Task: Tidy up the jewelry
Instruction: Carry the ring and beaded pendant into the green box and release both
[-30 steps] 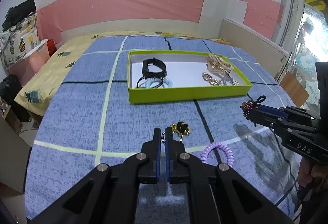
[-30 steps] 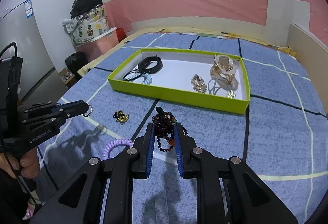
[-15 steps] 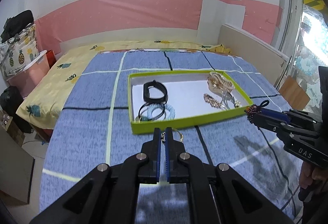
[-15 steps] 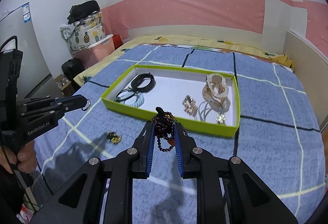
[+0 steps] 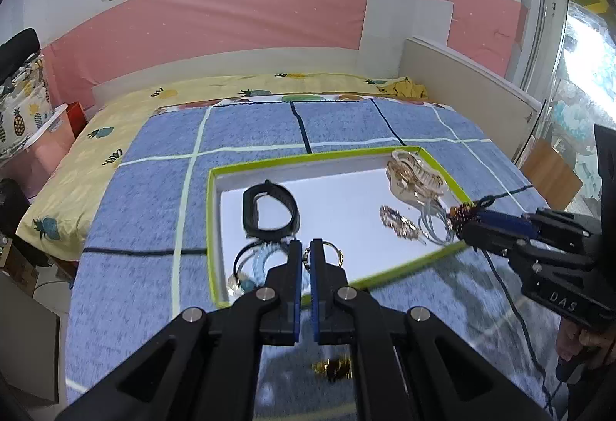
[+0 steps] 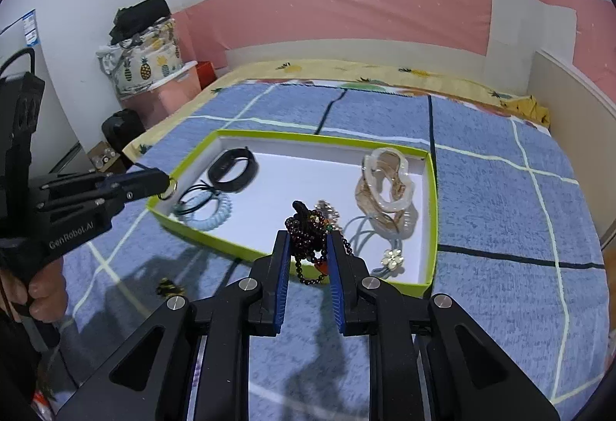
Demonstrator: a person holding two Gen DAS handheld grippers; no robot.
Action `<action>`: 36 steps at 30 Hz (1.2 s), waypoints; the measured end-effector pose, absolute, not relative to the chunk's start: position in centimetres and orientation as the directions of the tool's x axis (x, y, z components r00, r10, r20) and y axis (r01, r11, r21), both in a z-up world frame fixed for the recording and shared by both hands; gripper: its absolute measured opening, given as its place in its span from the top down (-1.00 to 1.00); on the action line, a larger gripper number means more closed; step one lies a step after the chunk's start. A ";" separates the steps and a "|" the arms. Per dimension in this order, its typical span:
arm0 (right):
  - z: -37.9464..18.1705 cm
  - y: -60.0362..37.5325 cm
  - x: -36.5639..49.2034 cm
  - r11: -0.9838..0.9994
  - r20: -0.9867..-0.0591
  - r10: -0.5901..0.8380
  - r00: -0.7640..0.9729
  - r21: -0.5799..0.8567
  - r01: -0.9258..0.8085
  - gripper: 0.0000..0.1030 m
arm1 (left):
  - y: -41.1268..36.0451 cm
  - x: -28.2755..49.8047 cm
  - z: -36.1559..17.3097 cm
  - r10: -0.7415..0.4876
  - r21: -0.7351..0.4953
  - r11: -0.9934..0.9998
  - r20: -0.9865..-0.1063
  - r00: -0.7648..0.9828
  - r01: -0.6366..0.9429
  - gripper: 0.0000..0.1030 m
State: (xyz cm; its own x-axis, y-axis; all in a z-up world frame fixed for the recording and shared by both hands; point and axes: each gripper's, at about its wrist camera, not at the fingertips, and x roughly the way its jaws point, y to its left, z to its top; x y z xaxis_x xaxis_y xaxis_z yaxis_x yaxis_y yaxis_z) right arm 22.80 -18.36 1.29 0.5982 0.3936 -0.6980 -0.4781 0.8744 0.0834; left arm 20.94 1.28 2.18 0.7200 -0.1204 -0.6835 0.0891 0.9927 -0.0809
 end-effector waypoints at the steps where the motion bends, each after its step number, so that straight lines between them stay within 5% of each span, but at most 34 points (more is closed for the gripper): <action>1: 1.1 -18.4 23.1 0.876 -0.701 0.392 0.596 0.085 -0.476 0.62 | 1.2 21.4 2.1 -0.126 -0.085 0.992 -0.684 0.718 0.093 0.93; 36: -2.6 -19.3 27.7 0.898 -0.777 0.352 0.523 0.123 -0.422 0.46 | -1.8 27.5 -3.3 -0.168 -0.076 0.981 -0.783 0.599 0.177 0.92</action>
